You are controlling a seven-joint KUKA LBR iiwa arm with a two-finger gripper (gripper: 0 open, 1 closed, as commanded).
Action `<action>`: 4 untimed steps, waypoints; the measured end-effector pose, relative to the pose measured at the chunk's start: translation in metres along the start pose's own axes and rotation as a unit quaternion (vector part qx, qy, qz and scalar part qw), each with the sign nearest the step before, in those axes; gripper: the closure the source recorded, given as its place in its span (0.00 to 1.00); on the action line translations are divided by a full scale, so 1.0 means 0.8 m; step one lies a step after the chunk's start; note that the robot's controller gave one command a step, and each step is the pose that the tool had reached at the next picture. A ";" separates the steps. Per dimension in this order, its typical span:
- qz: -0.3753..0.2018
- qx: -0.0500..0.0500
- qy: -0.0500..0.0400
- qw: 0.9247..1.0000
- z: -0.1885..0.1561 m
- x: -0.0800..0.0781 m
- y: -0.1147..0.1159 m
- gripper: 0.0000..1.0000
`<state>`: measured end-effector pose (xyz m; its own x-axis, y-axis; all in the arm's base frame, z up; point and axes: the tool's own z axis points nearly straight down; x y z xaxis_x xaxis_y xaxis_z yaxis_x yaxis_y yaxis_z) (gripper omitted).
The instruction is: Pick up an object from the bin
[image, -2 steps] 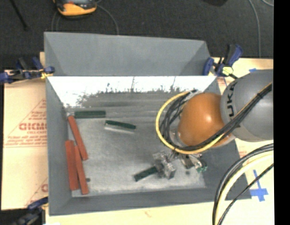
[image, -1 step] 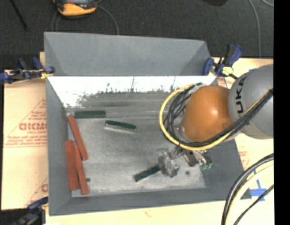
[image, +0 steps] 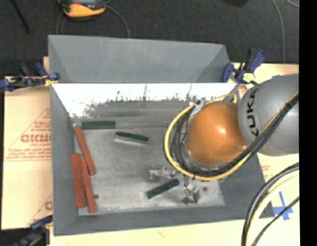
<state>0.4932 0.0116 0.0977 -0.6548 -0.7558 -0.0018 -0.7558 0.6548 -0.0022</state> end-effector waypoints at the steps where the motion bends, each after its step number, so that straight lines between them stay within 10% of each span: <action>1: -0.015 -0.001 0.000 1.000 0.016 -0.004 0.007 1.00; 2: -0.015 -0.001 -0.001 1.000 0.016 -0.004 0.007 1.00; 4: -0.001 -0.002 0.001 1.000 -0.119 -0.004 0.007 1.00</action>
Offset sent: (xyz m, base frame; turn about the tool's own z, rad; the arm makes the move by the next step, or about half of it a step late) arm 0.0000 0.0000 0.0000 0.0000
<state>0.4907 0.0174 0.1926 -0.6526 -0.7577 -0.0003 -0.7577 0.6526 0.0014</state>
